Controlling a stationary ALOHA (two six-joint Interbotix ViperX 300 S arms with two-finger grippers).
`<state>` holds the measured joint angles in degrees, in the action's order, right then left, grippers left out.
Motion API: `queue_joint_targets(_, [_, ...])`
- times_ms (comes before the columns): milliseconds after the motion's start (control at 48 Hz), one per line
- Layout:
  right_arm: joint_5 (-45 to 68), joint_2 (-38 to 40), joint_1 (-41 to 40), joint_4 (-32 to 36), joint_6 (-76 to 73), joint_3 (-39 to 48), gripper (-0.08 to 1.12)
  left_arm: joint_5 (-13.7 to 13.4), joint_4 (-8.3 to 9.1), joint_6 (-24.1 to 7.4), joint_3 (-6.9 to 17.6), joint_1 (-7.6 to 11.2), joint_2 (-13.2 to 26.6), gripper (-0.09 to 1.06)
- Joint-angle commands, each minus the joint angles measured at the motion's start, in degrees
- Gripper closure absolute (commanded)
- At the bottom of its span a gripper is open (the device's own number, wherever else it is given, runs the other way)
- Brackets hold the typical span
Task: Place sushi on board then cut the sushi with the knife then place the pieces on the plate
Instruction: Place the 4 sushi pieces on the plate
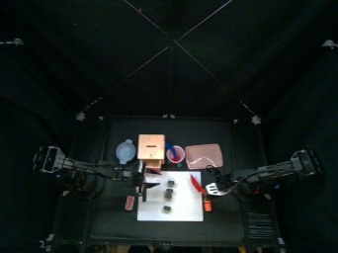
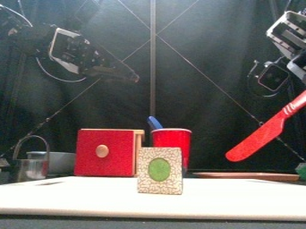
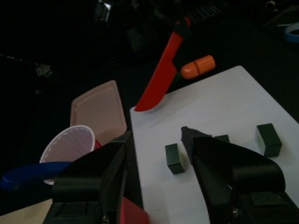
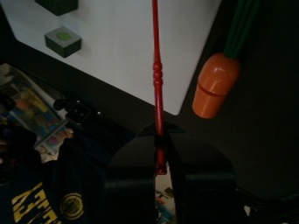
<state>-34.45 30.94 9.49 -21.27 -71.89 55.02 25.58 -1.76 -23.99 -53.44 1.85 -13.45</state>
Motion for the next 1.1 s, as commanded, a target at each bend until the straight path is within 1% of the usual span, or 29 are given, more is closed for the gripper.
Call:
queue_joint_targets(21, [1.58, -2.9, 1.05, -0.26, -0.26, -0.88, 0.7, 0.62, 0.7, 0.09, 0.53, -0.26, -0.26, 0.13])
queue_joint_targets(125, [3.16, -5.36, 1.67, -1.14, -0.26, -1.76, 0.65, 0.62, 0.7, 0.09, -0.18, -0.18, -0.44, 0.13])
queue_joint_targets(250, [4.66, -7.82, 2.2, -2.99, -0.09, -2.81, 0.53, 0.88, 0.62, 0.18, -0.88, -0.18, -0.7, 0.13])
queue_joint_targets(458, [5.19, -9.76, 3.6, -4.39, -0.09, -4.75, 0.35, 2.64, 0.79, 0.09, -2.02, -0.18, -0.88, 0.13])
queue_joint_targets(583, [4.83, -10.37, 4.57, -4.48, -0.26, -5.98, 0.31, 2.72, 0.79, 0.09, -2.2, -0.18, -1.14, 0.13])
queue_joint_targets(771, [4.66, -10.81, 4.66, -3.34, 0.62, -6.68, 0.31, 2.72, 0.79, 0.09, -2.37, -0.09, -1.14, 0.13])
queue_joint_targets(833, [4.75, -10.72, 4.57, -1.05, 0.97, -7.65, 0.31, 2.72, 0.79, 0.09, -2.29, 0.0, -1.14, 0.13])
queue_joint_targets(1021, [2.81, -10.02, 0.53, 20.48, 5.98, -13.45, 0.31, 3.43, 0.79, 0.09, -1.93, -0.53, -1.14, 0.13])
queue_joint_targets(1062, [0.88, -9.58, -1.14, 22.5, 10.55, -15.47, 0.31, 3.52, 0.79, 0.09, -1.93, -0.7, -1.14, 0.13])
queue_joint_targets(1104, [-1.49, -9.23, -2.81, 22.15, 15.29, -16.96, 0.31, 3.6, 0.79, 0.09, -1.93, -0.79, -1.14, 0.13])
